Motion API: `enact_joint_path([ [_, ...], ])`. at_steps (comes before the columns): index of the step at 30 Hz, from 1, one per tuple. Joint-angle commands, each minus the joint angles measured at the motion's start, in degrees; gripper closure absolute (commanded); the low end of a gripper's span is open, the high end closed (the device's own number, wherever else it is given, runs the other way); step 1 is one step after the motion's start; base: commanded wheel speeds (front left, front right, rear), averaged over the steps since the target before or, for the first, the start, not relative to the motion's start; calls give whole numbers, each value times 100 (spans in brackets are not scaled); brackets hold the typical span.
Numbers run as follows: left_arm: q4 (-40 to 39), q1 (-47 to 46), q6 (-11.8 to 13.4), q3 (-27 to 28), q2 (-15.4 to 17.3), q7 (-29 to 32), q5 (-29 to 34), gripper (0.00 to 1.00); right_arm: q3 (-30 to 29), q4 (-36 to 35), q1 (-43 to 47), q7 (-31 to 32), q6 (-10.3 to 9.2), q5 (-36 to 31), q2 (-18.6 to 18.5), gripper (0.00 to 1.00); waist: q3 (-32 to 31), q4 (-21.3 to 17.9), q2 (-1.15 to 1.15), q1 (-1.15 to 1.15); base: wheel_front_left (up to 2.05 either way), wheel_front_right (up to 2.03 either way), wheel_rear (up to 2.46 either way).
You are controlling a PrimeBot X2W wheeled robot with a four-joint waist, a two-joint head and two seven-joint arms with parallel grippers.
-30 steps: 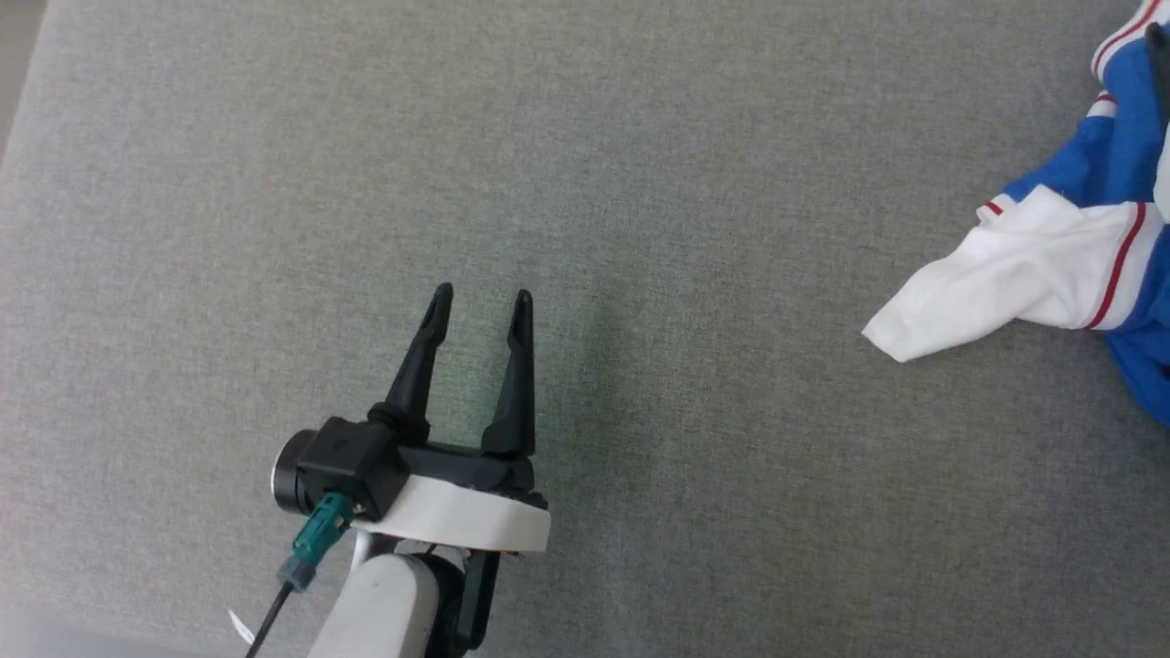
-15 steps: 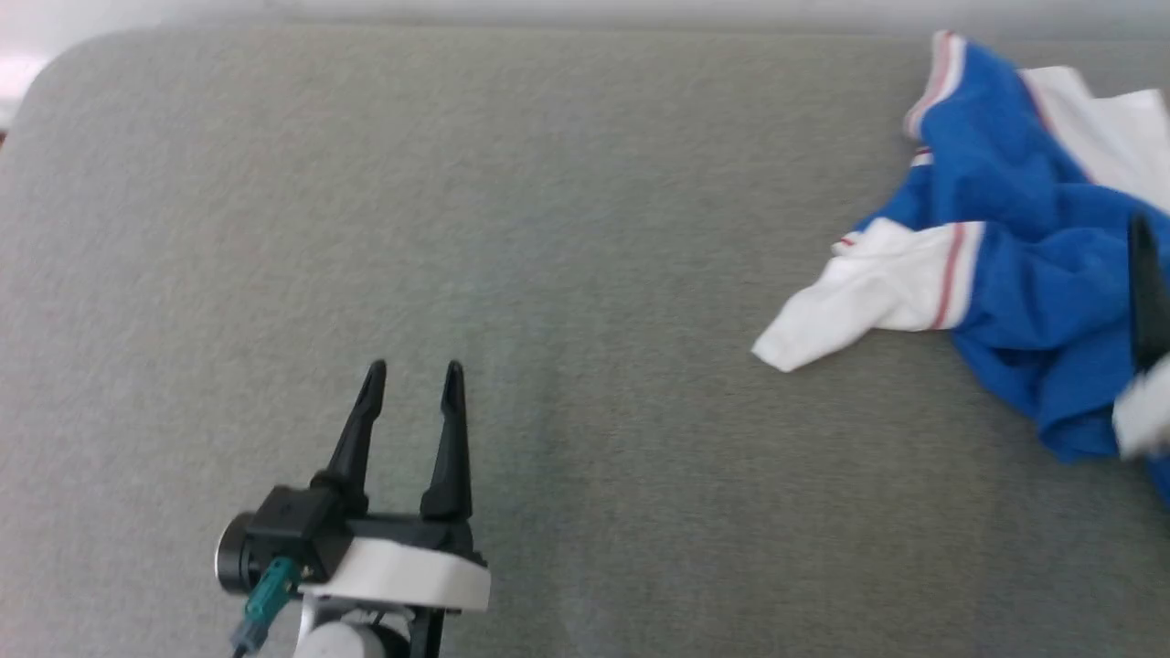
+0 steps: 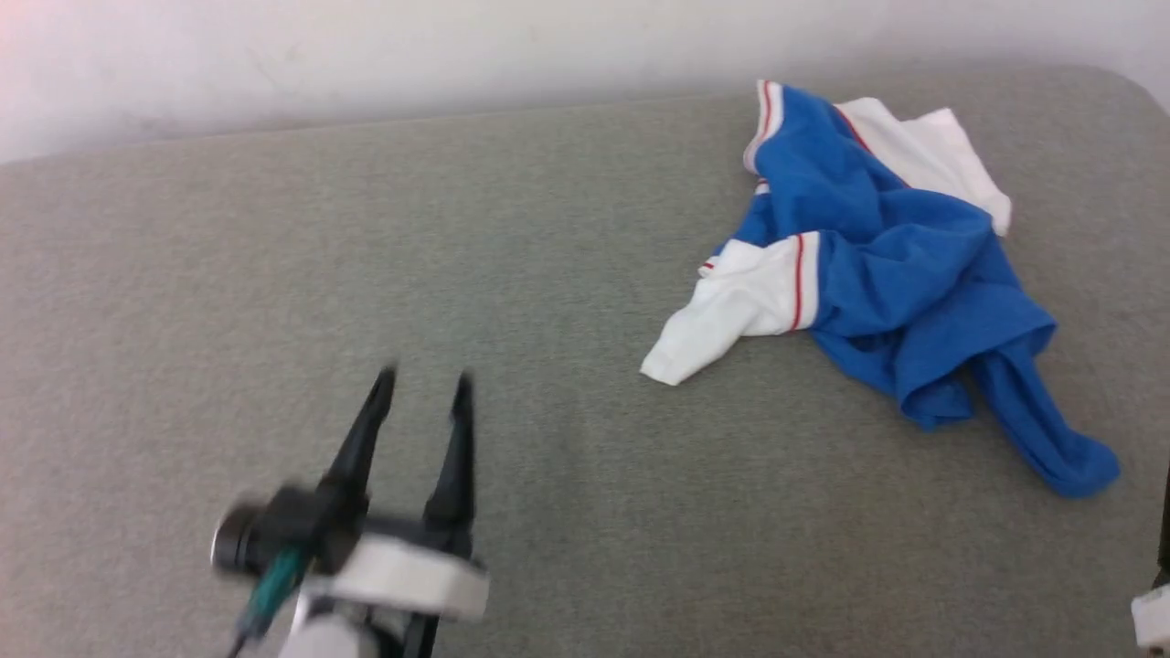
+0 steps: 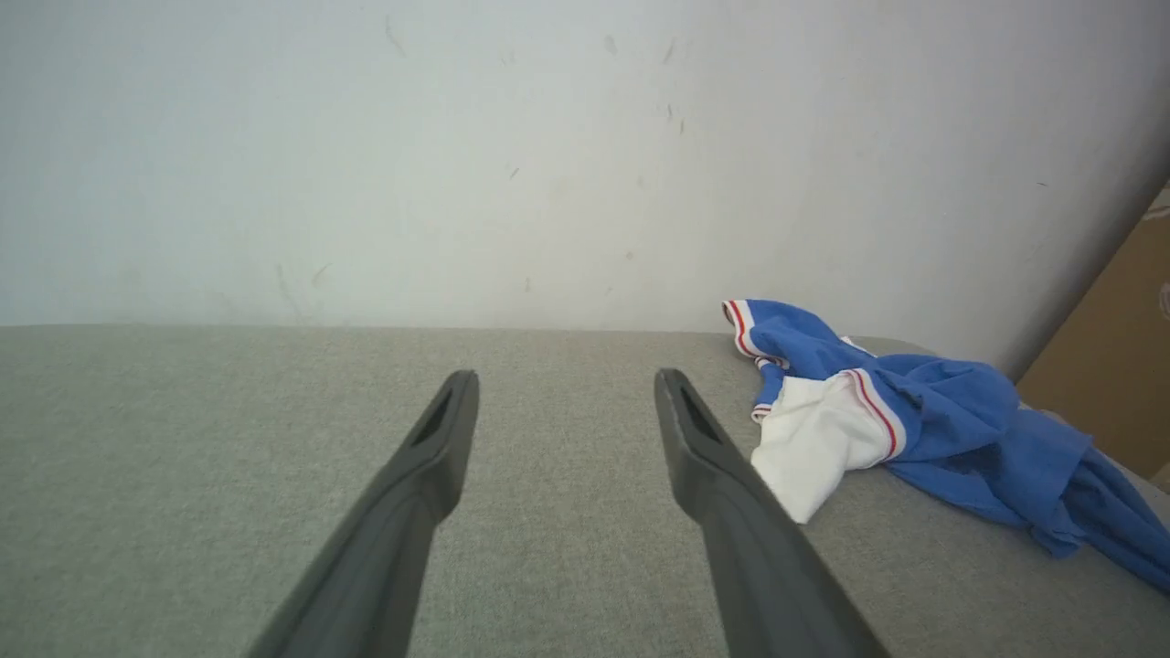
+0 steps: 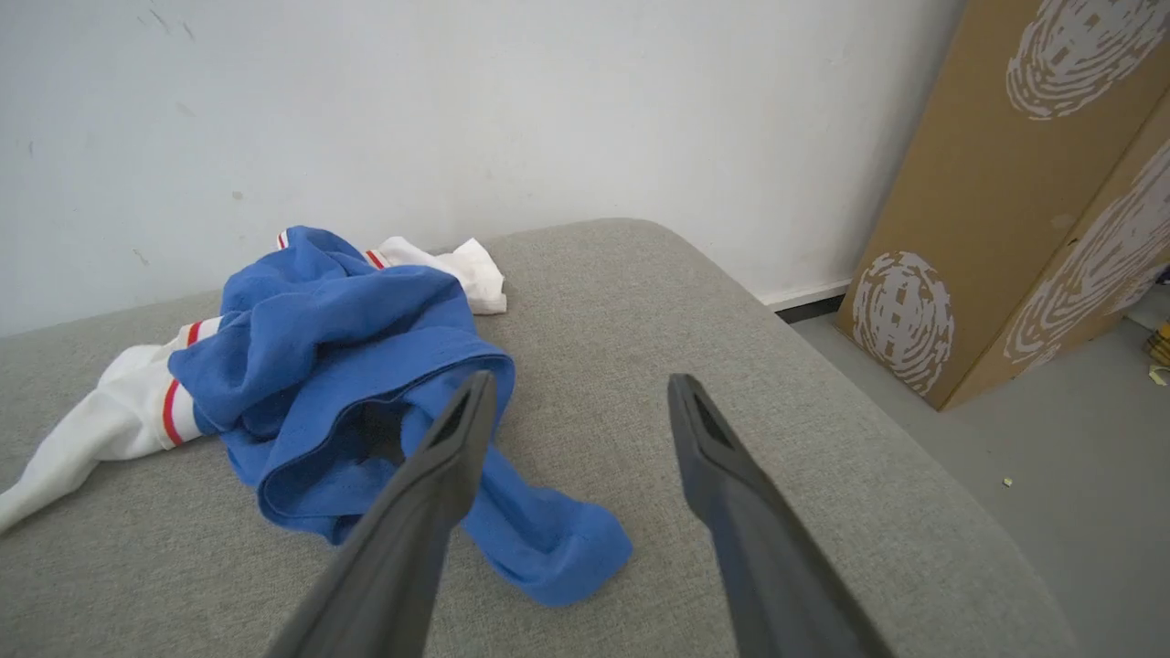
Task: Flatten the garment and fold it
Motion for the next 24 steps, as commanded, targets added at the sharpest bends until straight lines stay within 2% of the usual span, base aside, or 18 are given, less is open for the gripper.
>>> enact_joint_path([
  [1,-25,-461,-113,-107,57,110,116,0,11,-45,-150,-51,-5,-12,-10,0,67,-199,-1,1,0,0,0],
  [6,394,-2032,-550,-689,67,859,387,0,63,-86,-443,-47,-5,-51,-9,0,434,-236,-1,1,0,0,0],
  [10,1170,-3425,-741,-1160,-71,1572,404,0,108,-86,-605,-15,-5,-28,-9,0,823,-278,-1,1,0,0,0],
  [16,2525,-4894,-831,-1720,-205,2258,261,0,321,-6,-851,-34,-5,22,-9,0,1339,-531,-1,1,0,0,0],
  [24,3873,-5744,-803,-2130,-238,2597,-183,0,466,187,-1055,-102,-5,20,-9,0,1701,-928,-1,1,0,0,0],
])
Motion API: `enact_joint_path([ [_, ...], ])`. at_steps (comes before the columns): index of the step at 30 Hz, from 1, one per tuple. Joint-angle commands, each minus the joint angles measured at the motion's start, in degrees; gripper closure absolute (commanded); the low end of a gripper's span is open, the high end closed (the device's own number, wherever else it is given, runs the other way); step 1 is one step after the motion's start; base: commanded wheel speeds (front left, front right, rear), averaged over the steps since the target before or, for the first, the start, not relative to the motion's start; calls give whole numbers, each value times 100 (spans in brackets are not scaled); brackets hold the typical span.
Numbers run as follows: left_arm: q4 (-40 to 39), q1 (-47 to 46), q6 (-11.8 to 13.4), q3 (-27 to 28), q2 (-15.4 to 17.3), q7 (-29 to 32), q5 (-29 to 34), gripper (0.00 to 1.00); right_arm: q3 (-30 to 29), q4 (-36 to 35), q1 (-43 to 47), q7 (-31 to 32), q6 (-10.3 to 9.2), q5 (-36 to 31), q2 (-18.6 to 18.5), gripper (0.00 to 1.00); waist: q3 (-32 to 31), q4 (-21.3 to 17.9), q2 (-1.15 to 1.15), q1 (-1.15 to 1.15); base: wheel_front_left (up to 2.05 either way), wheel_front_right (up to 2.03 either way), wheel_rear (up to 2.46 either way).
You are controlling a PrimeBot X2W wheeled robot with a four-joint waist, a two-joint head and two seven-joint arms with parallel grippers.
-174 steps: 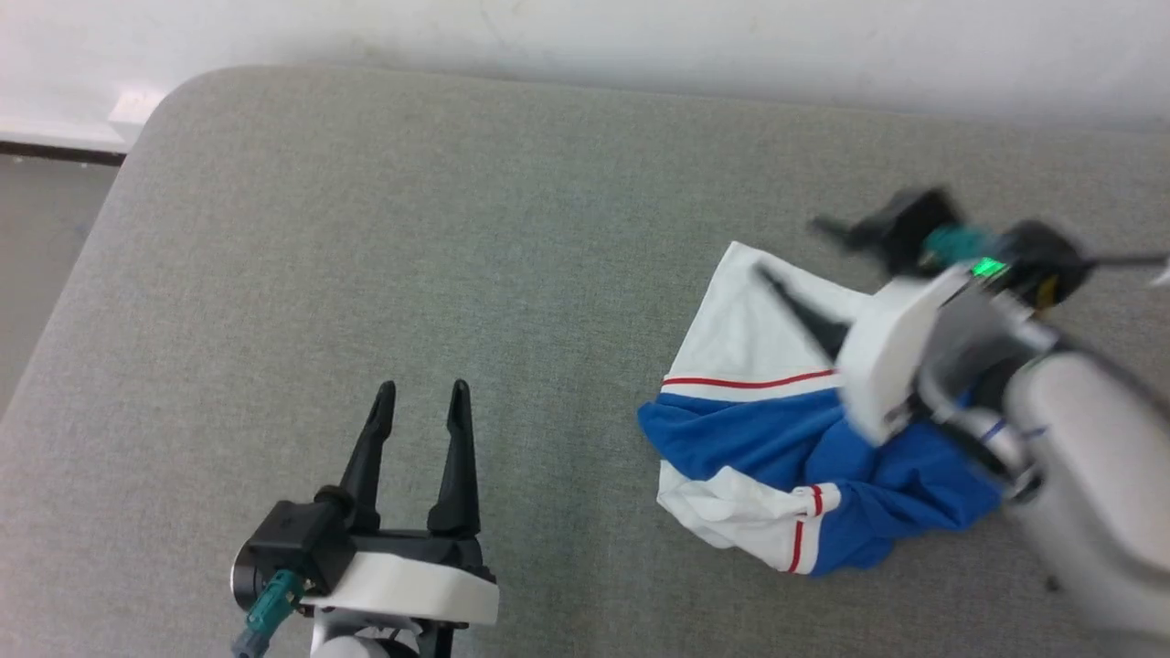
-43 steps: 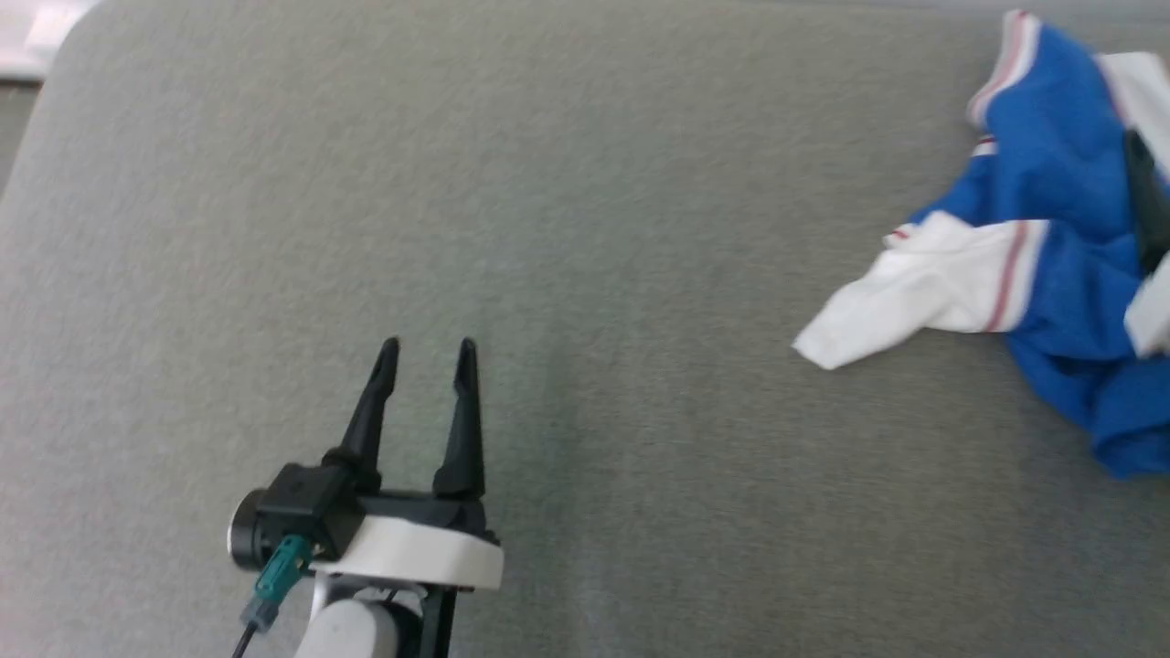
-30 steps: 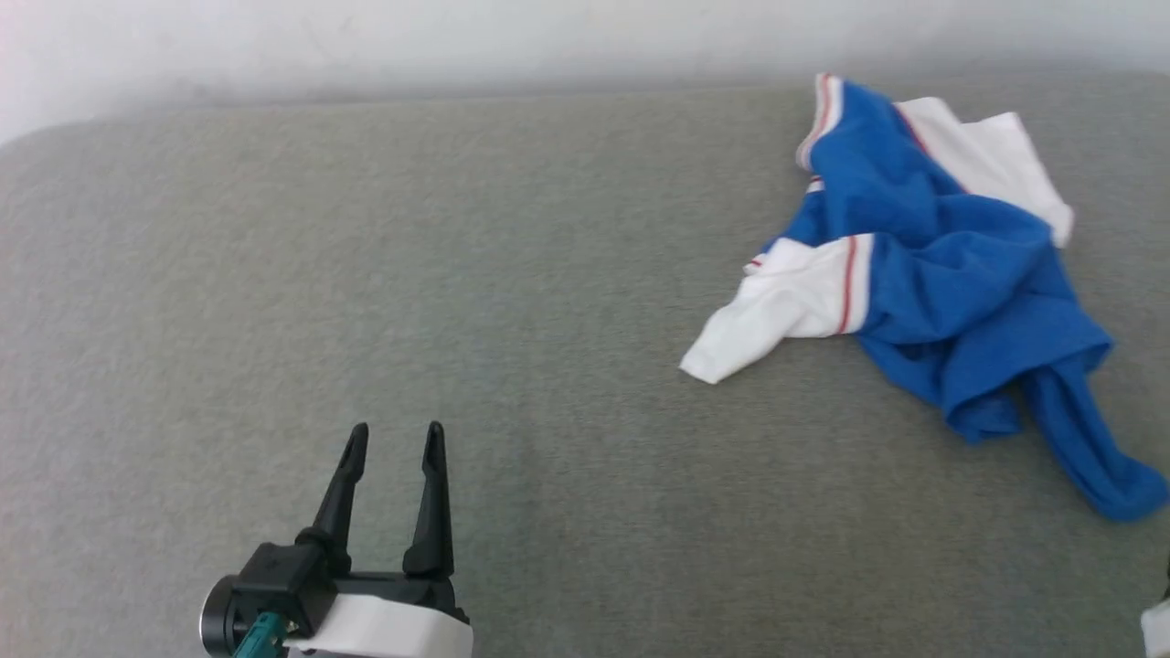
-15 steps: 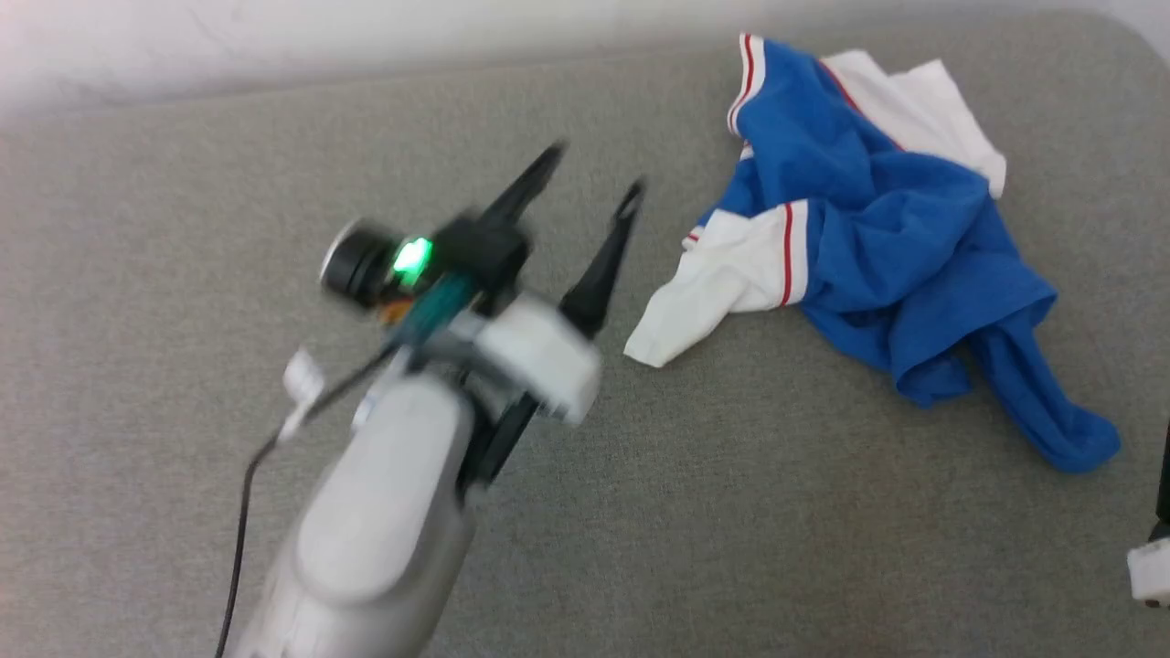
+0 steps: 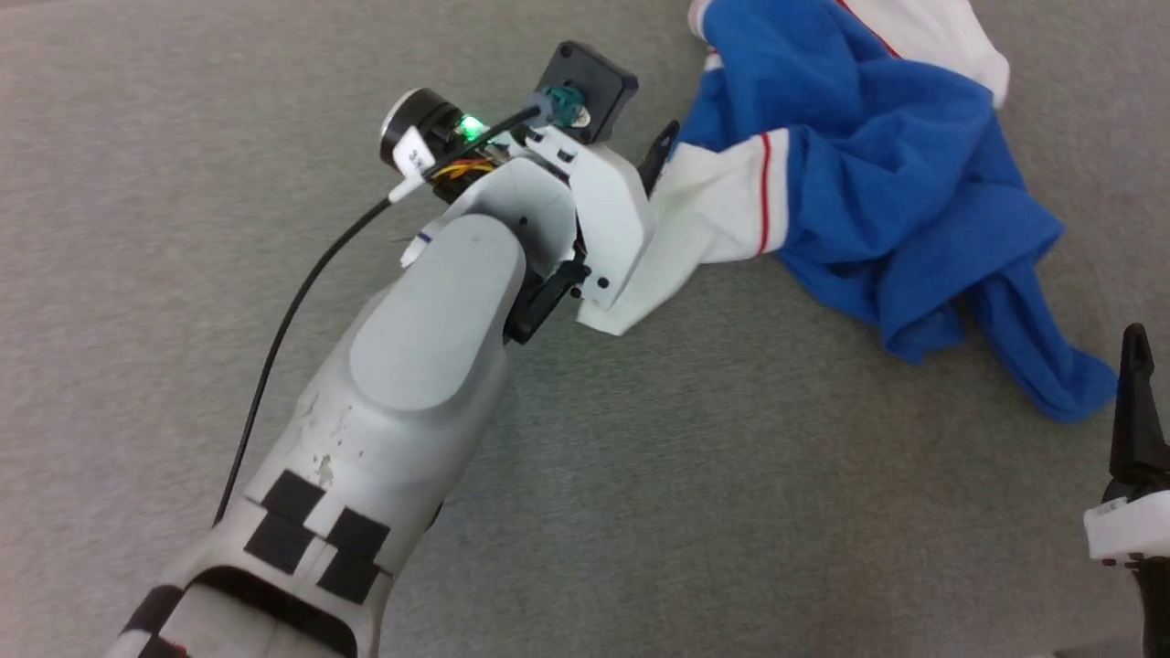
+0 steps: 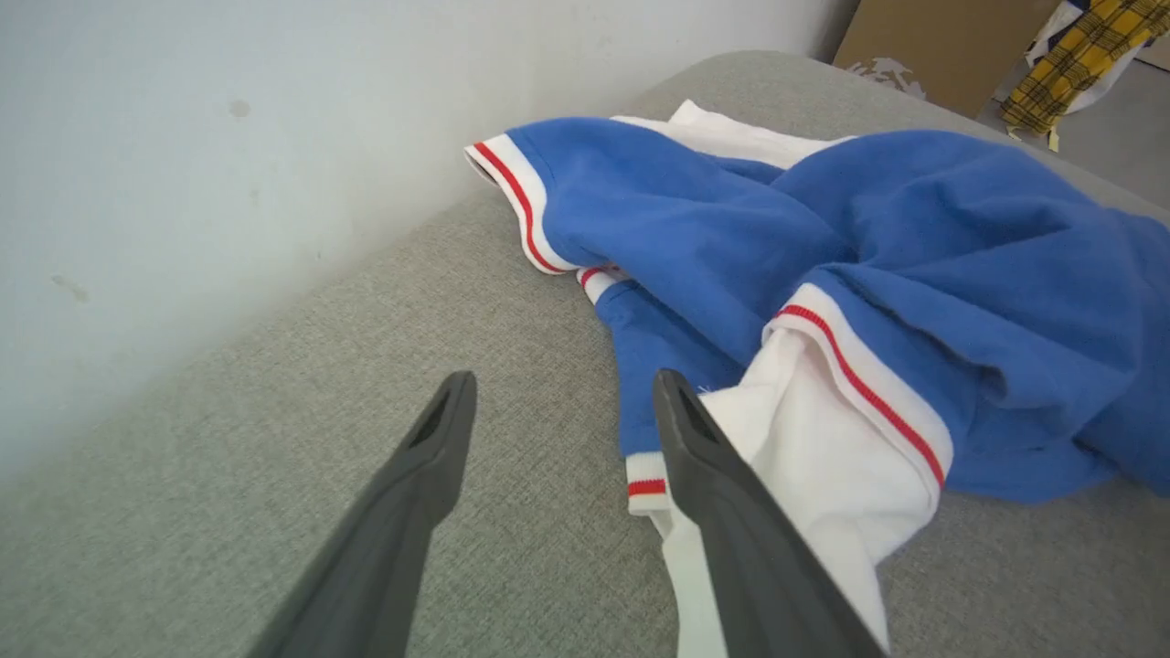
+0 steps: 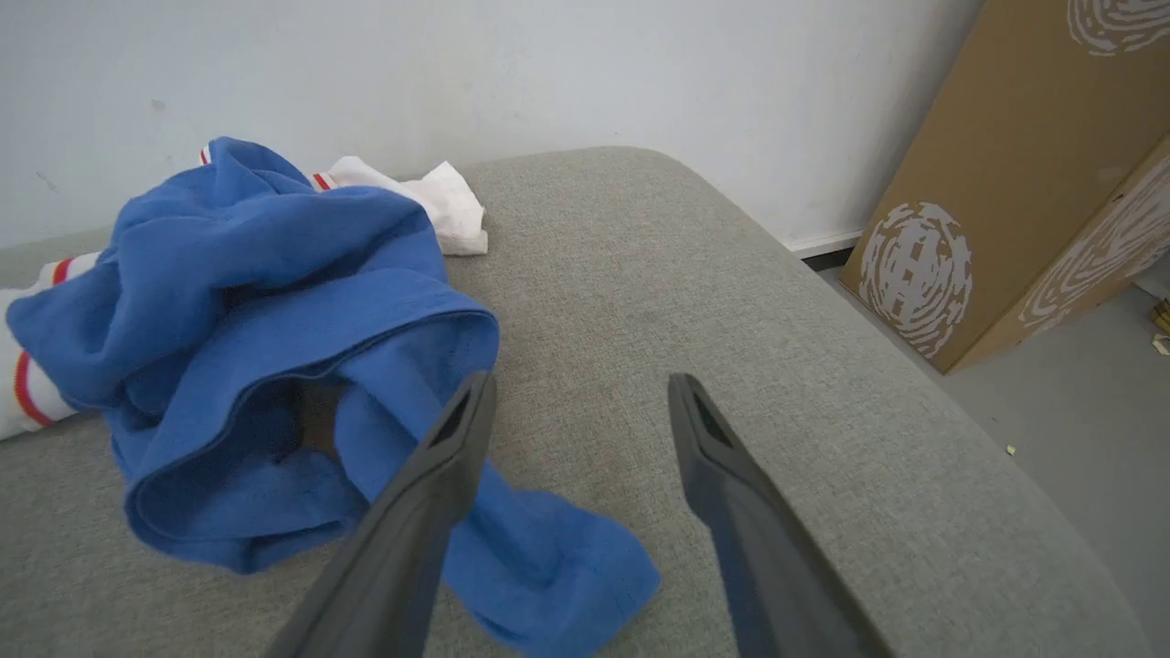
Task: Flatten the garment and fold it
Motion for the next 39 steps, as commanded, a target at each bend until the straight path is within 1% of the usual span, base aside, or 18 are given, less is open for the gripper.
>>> enact_joint_path([
  [1,151,-186,22,-124,-34,33,-169,0,26,30,-107,-48,-5,17,-7,0,285,-317,-1,-1,0,0,0],
  [5,426,-438,123,-467,-35,117,-485,0,64,76,-153,-56,-5,24,-7,0,385,-430,-1,-1,0,0,0],
  [8,657,-603,200,-765,-36,264,-568,0,113,117,-190,-61,-5,35,-7,0,447,-485,-1,-1,0,0,0],
  [12,1032,-672,172,-1135,-36,755,-690,0,156,194,-225,-86,-5,64,-7,0,500,-515,-1,-1,0,0,0],
  [13,1075,-668,154,-1199,-36,853,-757,55,161,215,-235,-95,-5,69,-7,0,510,-515,-1,-1,0,0,0],
  [14,1097,-671,149,-1248,-36,889,-804,97,162,234,-246,-105,-5,70,-7,0,518,-512,-1,-1,0,0,0],
  [15,1118,-672,154,-1291,-36,896,-830,100,161,250,-257,-112,-5,69,-7,0,518,-508,-1,-1,0,0,0],
  [20,1197,-690,189,-1430,-36,719,-924,100,123,292,-293,-109,-5,12,-7,0,399,-413,-1,-1,0,0,0],
  [22,1174,-704,225,-1435,-36,534,-974,100,93,288,-288,-99,-5,-23,-7,0,290,-338,-1,-1,0,0,0],
  [25,1136,-780,348,-1372,-33,190,-990,100,61,242,-250,-59,-5,-80,-7,0,106,-196,-1,-1,0,0,0],
  [27,1112,-863,409,-1314,54,5,-967,100,41,188,-211,-13,-5,-109,-7,0,-9,-96,-1,-1,0,0,0],
  [29,1056,-934,472,-1220,221,-141,-964,100,7,136,-173,42,-5,-136,-7,0,-104,-6,-1,-1,0,0,0],
  [32,916,-977,555,-1049,598,-315,-981,100,-51,54,-120,125,-5,-156,-7,0,-193,100,-1,-1,0,0,0],
  [33,916,-977,555,-1049,598,-315,-981,100,-51,54,-120,125,-5,-156,-7,0,-193,100,-1,-1,0,0,0],
  [34,807,-924,615,-908,911,-377,-1027,100,-71,9,-101,172,-5,-164,-7,0,-224,134,-1,-1,0,0,0],
  [35,807,-924,615,-908,911,-377,-1027,100,-71,9,-101,172,-5,-164,-7,0,-224,134,-1,-1,0,0,0],
  [39,528,-664,725,-685,1540,-550,-1082,100,-110,-69,-71,236,-5,-174,-7,0,-240,182,-1,-1,0,0,0],
])
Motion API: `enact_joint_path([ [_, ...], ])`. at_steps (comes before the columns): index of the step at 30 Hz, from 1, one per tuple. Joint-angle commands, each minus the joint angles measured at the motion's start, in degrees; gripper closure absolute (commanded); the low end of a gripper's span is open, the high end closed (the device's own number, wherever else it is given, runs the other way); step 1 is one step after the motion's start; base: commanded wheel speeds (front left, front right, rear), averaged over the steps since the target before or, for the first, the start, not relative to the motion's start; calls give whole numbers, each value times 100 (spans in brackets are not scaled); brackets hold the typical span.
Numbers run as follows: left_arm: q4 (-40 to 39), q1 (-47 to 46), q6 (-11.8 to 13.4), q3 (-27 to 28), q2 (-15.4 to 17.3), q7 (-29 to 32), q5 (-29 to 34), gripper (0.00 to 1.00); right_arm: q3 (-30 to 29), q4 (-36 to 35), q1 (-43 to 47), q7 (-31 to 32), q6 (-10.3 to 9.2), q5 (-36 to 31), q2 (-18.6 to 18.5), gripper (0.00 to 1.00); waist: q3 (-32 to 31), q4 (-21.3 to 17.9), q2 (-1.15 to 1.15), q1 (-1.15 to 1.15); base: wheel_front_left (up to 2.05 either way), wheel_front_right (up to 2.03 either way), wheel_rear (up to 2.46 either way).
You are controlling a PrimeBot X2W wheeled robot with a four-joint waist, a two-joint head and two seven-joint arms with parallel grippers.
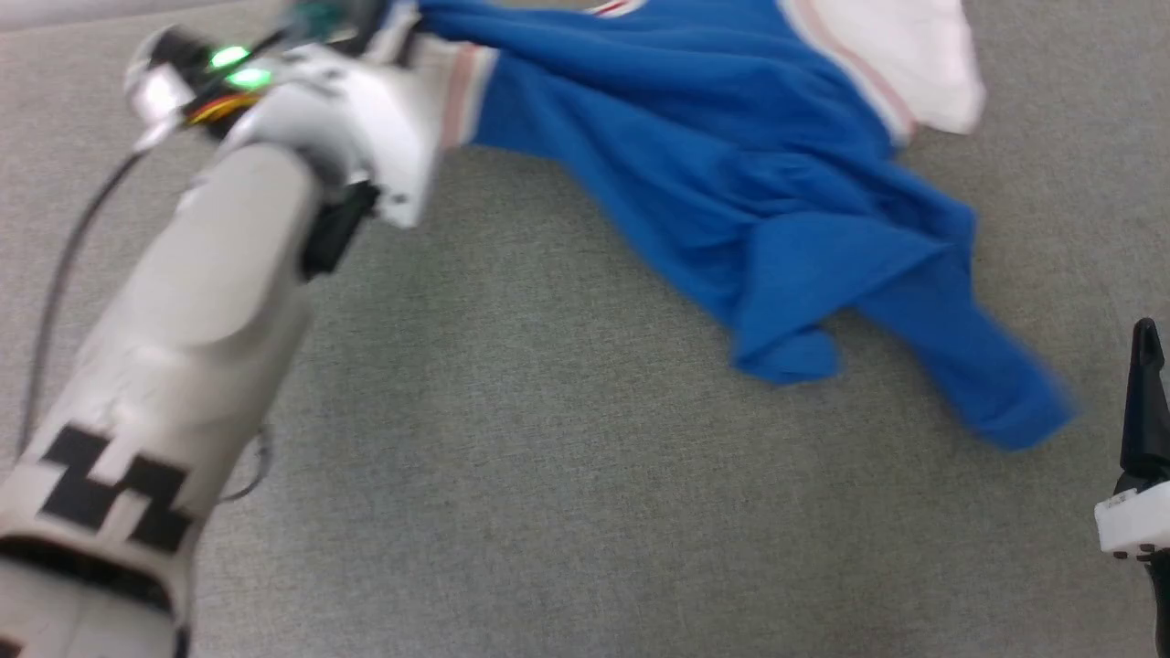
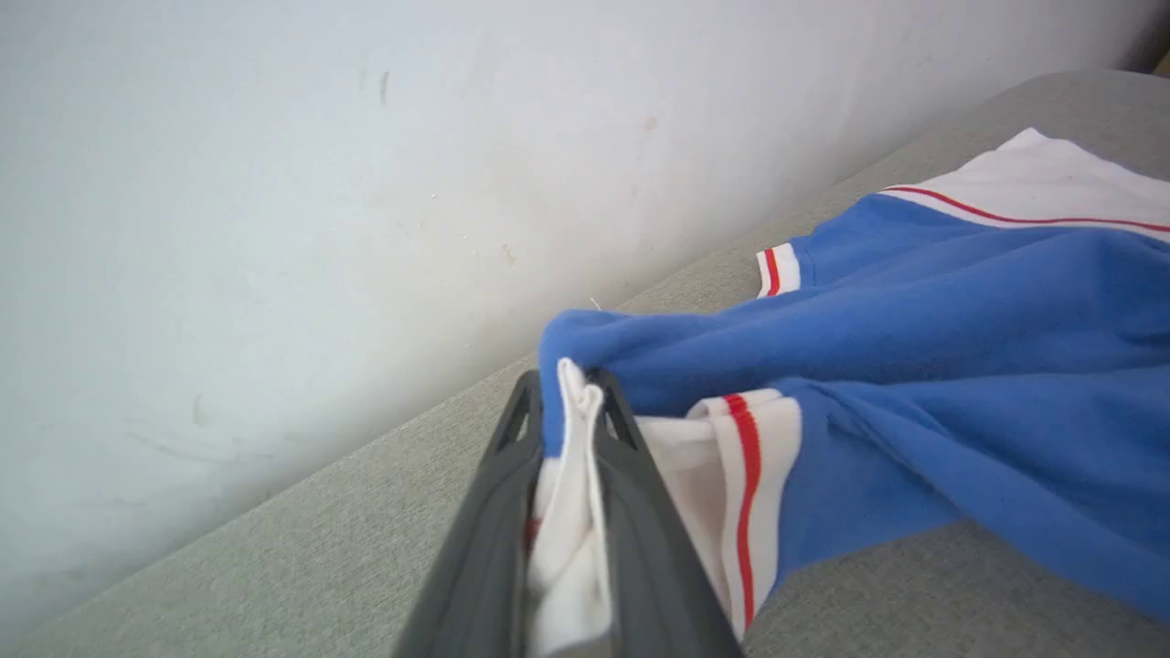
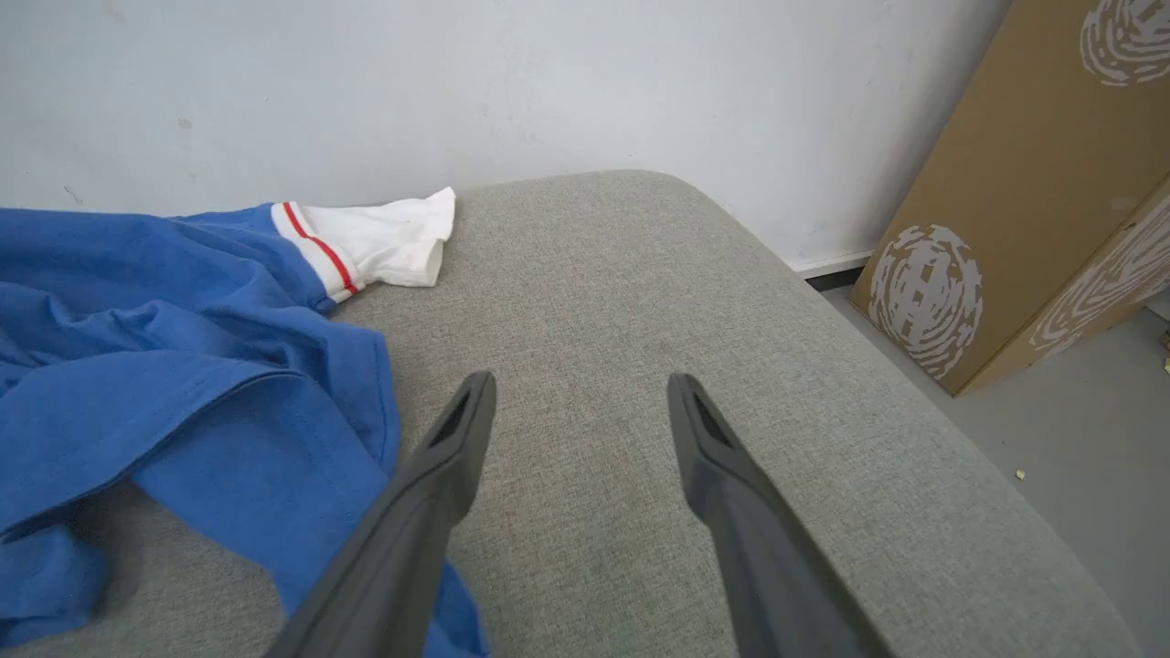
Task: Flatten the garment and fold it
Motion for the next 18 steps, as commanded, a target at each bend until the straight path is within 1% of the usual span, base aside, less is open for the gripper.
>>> enact_joint_path([
  [1,-158,339,119,117,220,-147,-85,100,-15,-53,31,28,-5,-40,-5,0,-41,50,0,0,0,0,0],
  [2,-232,473,151,158,293,-202,-125,100,-16,-55,36,39,-5,-41,-5,0,-43,57,0,0,0,0,0],
  [3,-281,611,168,233,347,-260,-217,85,-17,-57,40,51,-5,-39,-5,0,-42,66,0,0,0,0,0],
  [4,-316,747,191,317,373,-323,-324,68,-15,-58,40,63,-5,-38,-5,0,-44,75,0,0,0,0,0],
  [5,-344,879,212,384,383,-390,-415,29,-10,-56,39,76,-5,-38,-5,0,-47,85,0,0,0,0,0],
  [6,-364,1001,237,447,375,-456,-503,0,-5,-52,34,87,-5,-39,-5,0,-52,98,0,0,0,0,0],
  [9,-447,1280,343,603,318,-745,-676,0,8,-47,30,124,-5,-55,-5,0,-100,148,0,0,0,0,0],
  [10,-447,1280,343,603,318,-745,-676,0,8,-47,30,124,-5,-55,-5,0,-100,148,0,0,0,0,0],
  [13,-691,1391,412,687,293,-1033,-720,0,-12,-72,46,166,-5,-88,-5,0,-190,212,0,0,0,0,0],
  [16,-1286,1408,474,592,238,-1256,-576,0,-59,-107,96,210,-5,-118,-5,0,-293,291,0,0,0,0,0],
  [18,-1837,1462,506,463,126,-1286,-504,0,-78,-125,135,233,-5,-119,-5,0,-359,350,0,0,0,0,0],
])
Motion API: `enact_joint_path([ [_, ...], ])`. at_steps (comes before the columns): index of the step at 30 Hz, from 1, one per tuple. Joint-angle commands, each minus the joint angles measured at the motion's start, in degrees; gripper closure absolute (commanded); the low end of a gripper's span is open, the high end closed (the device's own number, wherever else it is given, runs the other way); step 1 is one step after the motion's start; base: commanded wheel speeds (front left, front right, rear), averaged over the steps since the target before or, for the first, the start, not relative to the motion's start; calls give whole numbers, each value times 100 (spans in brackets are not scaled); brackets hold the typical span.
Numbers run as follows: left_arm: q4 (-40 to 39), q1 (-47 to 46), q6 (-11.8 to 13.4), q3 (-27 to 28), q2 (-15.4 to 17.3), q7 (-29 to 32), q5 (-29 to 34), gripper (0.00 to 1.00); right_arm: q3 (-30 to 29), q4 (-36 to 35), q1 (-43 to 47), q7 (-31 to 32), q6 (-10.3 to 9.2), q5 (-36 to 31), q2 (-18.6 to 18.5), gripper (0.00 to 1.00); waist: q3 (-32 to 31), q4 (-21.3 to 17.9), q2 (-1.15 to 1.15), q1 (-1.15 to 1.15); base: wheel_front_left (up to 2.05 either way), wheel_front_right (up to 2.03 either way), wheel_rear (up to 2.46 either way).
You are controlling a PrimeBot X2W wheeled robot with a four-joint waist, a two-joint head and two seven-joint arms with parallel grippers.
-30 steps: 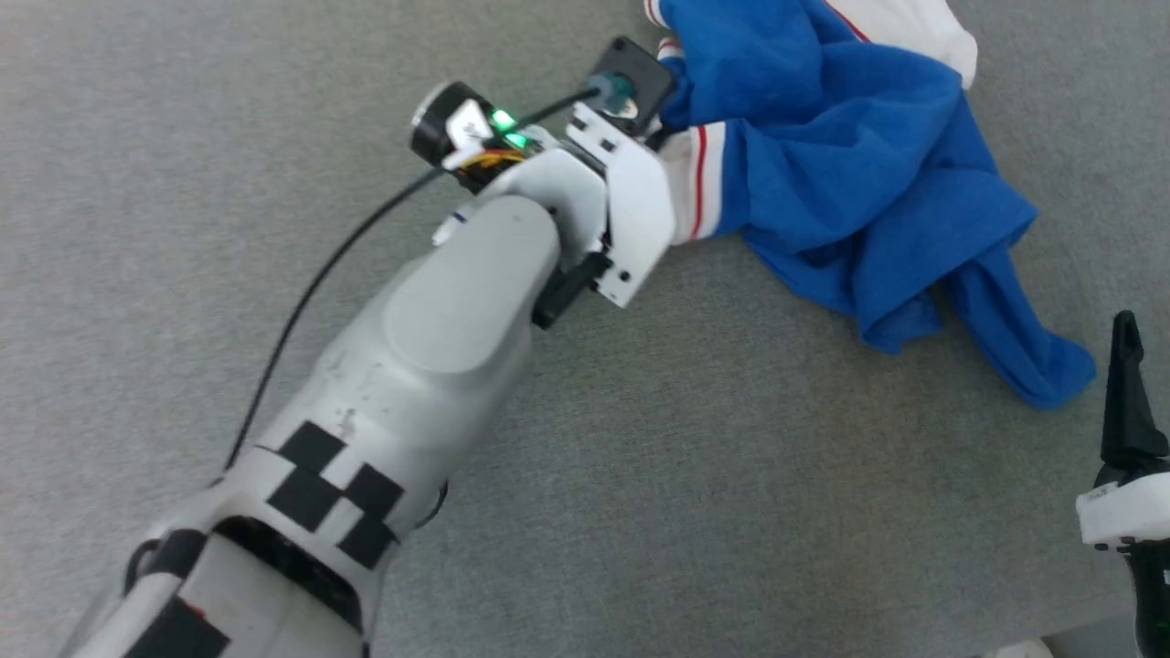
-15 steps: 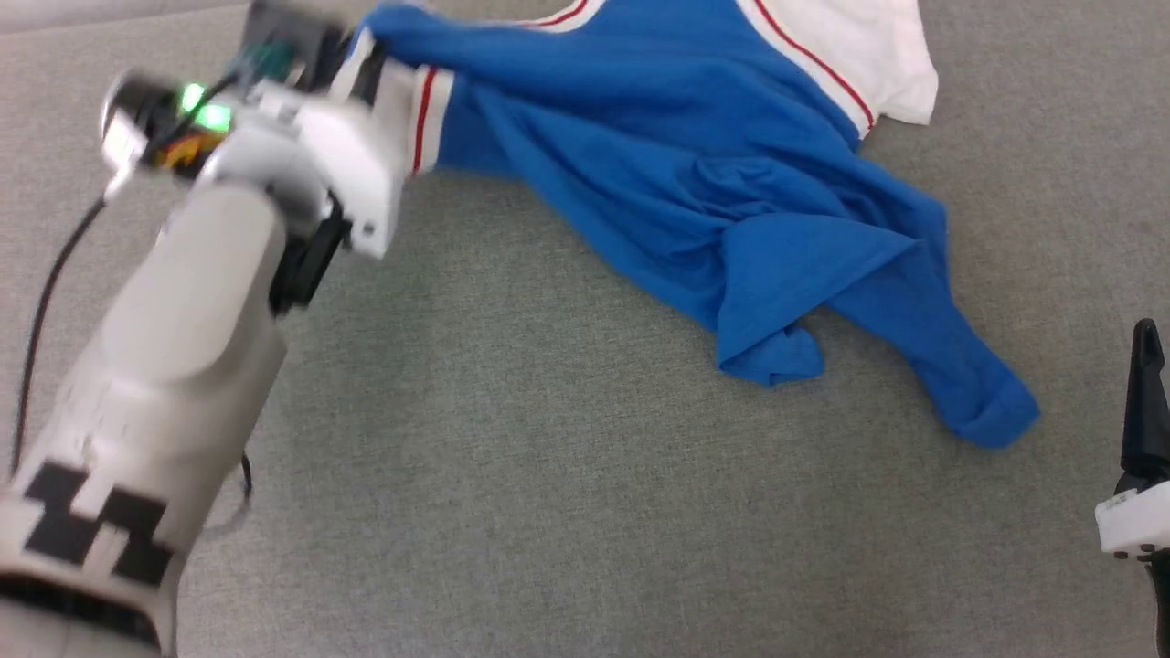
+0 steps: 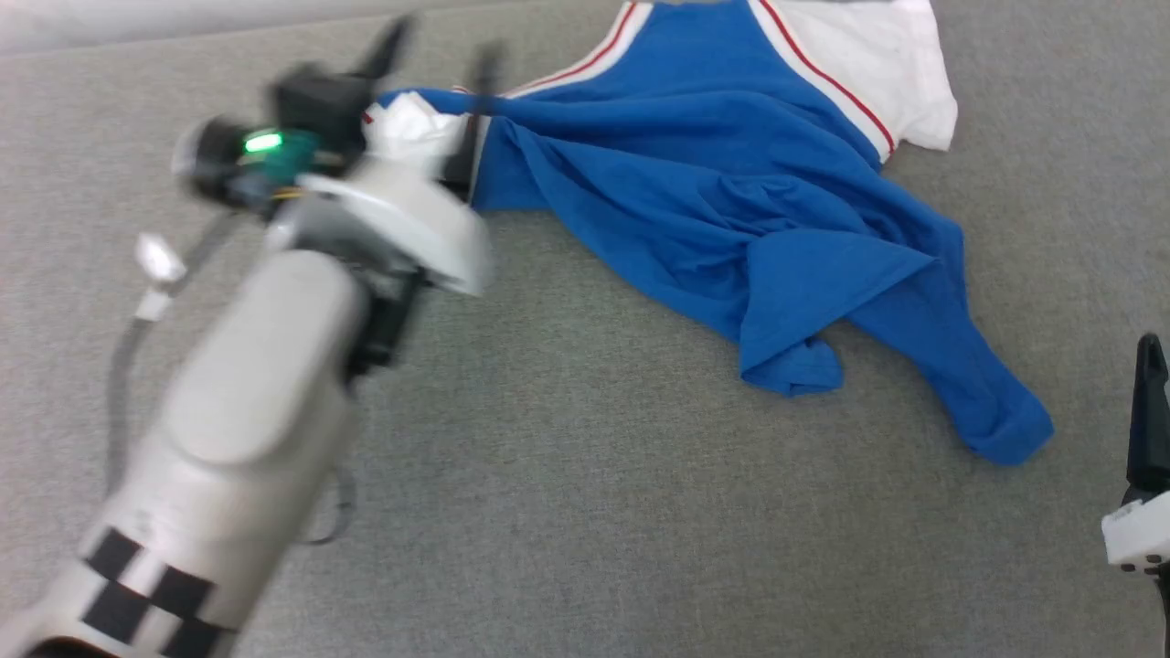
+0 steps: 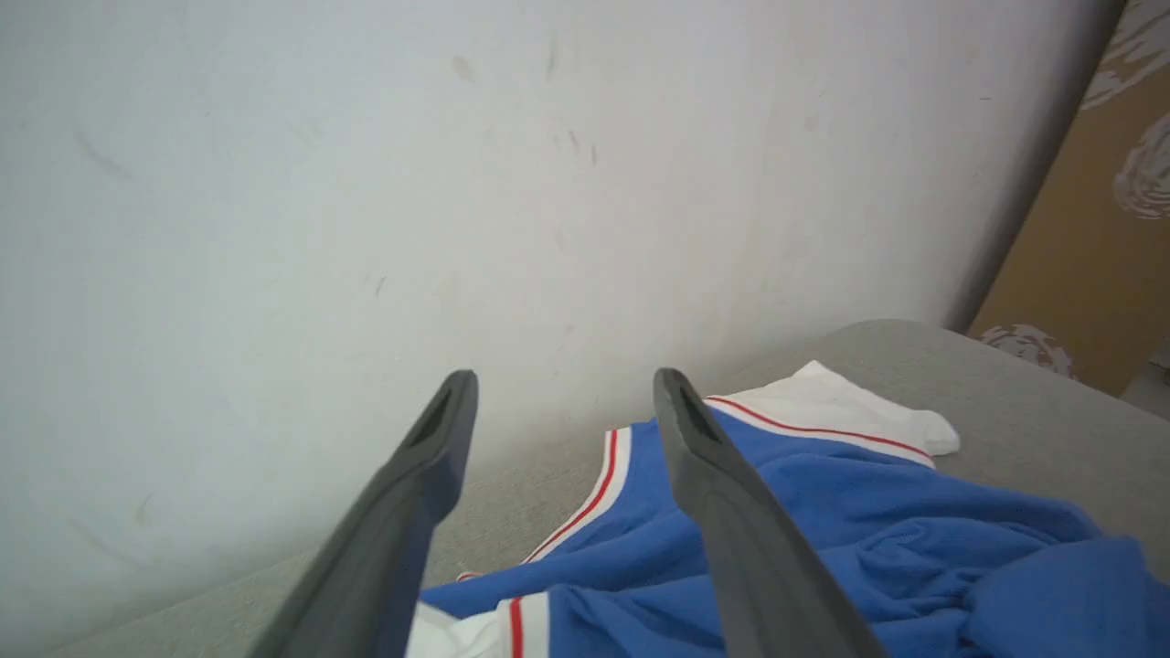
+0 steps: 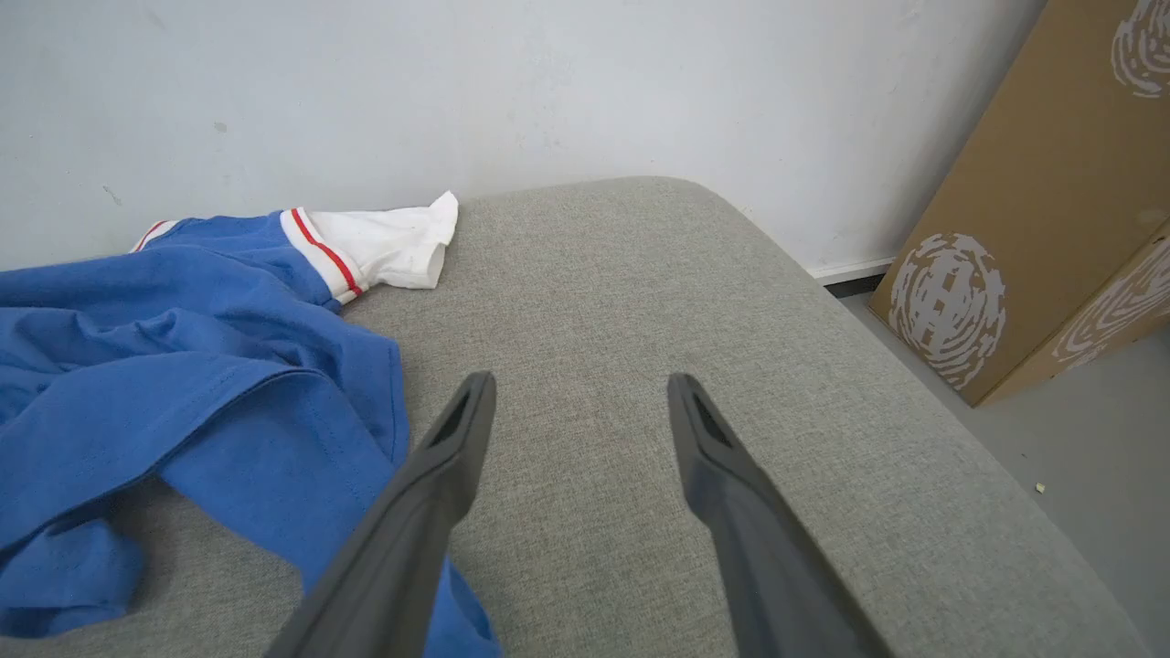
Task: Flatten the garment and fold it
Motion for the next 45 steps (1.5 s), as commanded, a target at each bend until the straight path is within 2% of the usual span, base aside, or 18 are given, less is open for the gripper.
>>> enact_joint_path([
  [1,-362,108,57,-125,-136,-7,97,0,-21,-29,70,19,-5,-27,-4,0,-107,108,0,0,0,0,0],
  [5,-1186,304,93,-634,-344,405,276,0,-15,-61,104,53,-5,1,-4,0,-132,167,0,0,0,0,0],
  [8,-1299,393,-96,-1171,-473,901,377,0,-2,-124,97,77,-5,11,-4,0,-55,153,0,0,0,0,0],
  [12,-982,360,-344,-1706,-645,1377,496,0,17,-176,36,83,-5,26,-4,0,160,56,0,0,0,0,0],
  [17,-357,59,-507,-2056,-823,1443,785,0,44,-138,-36,49,-5,88,-4,0,474,-116,0,0,0,0,0],
  [24,773,-343,-919,-2647,-918,1855,1128,0,74,-2,-150,-69,-5,155,-4,0,697,-282,0,0,0,0,0],
  [26,981,-385,-984,-2706,-958,1893,1093,100,88,48,-173,-98,-5,165,-4,0,693,-310,0,0,0,0,0],
  [30,1033,-333,-998,-2538,-1091,1671,820,100,51,148,-169,-133,-5,161,-4,0,556,-256,0,0,0,0,0],
  [33,771,-179,-984,-2260,-1179,1485,435,100,42,191,-126,-137,-5,133,-4,0,342,-148,0,0,0,0,0],
  [37,-82,263,-887,-2051,-975,1640,16,100,46,176,-22,-92,-5,88,-4,0,29,47,0,0,0,0,0],
  [40,-958,861,-558,-1978,-520,1928,-145,100,64,136,79,-27,-5,81,-4,0,-125,182,0,0,0,0,0],
  [43,-1803,1687,-18,-1862,-41,2081,-288,100,95,86,158,31,-5,92,-4,0,-189,261,0,0,0,0,0],
  [45,-2280,2362,325,-1762,158,2082,-537,100,115,44,193,65,-5,100,-4,0,-193,284,0,0,0,0,0],
])
